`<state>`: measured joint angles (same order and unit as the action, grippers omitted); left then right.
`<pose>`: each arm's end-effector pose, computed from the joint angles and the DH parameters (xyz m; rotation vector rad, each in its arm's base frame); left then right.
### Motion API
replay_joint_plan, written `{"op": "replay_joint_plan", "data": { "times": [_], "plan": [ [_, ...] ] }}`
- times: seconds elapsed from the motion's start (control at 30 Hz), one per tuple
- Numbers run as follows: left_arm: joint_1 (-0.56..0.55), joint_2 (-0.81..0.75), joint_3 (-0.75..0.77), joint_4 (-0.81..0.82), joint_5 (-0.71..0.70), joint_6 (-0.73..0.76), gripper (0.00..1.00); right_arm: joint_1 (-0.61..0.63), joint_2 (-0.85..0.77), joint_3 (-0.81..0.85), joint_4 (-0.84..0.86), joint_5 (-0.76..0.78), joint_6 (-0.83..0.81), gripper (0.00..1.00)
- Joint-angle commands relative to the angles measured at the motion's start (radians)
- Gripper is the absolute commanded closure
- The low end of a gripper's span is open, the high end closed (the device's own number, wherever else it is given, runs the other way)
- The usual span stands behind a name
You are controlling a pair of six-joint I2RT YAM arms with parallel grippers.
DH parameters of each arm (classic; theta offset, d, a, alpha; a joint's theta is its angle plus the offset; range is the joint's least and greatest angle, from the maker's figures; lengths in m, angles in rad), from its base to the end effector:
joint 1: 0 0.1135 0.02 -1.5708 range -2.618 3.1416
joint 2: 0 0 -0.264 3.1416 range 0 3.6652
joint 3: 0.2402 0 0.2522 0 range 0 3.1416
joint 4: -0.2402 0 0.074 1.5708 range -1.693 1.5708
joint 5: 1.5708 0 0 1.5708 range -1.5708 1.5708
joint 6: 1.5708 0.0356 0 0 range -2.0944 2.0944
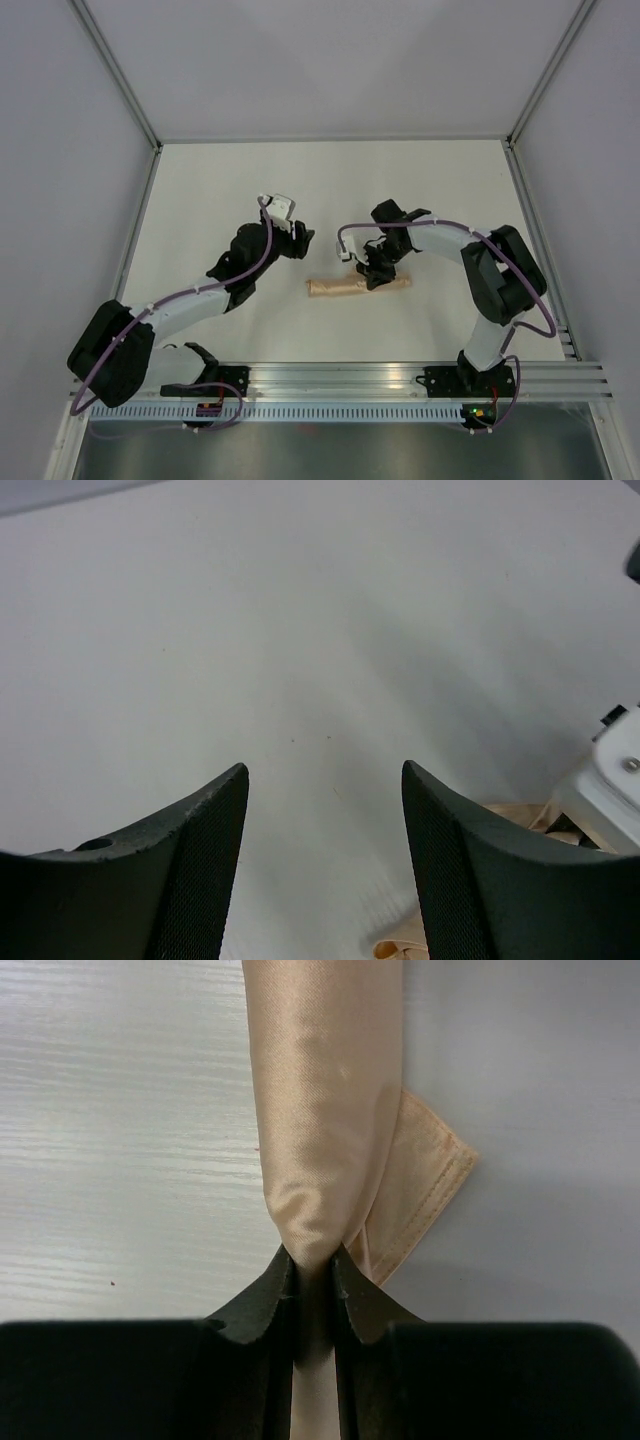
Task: Fold the napkin, place the utensils inside, and roll it up
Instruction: Roll the napkin at the center of the board.
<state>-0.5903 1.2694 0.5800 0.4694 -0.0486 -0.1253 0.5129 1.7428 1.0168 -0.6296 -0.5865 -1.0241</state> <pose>0.2300 -0.1520 0.2322 0.3837 1.7740 -0.4678 0.2607 0.1695 0.1546 -1.9407 1.8808 0.7153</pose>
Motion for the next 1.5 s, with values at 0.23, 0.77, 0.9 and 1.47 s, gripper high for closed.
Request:
{"op": "replay_joint_plan", "data": {
  "times": [0.23, 0.77, 0.9, 1.47],
  "plan": [
    [-0.261, -0.123, -0.126, 0.179, -0.215, 0.306, 0.30, -0.056, 0.326, 0.255, -0.344, -0.084, -0.134, 0.85],
    [-0.540, 0.250, 0.083, -0.057, -0.160, 0.582, 0.28, -0.074, 0.439, 0.382, -0.433, -0.078, -0.117, 0.84],
    [-0.543, 0.329, 0.136, -0.064, -0.116, 0.627, 0.26, -0.076, 0.446, 0.390, -0.436, -0.070, -0.113, 0.83],
    [-0.540, 0.513, 0.196, -0.064, -0.094, 0.701, 0.30, -0.085, 0.481, 0.417, -0.450, -0.068, -0.102, 0.82]
  ]
}}
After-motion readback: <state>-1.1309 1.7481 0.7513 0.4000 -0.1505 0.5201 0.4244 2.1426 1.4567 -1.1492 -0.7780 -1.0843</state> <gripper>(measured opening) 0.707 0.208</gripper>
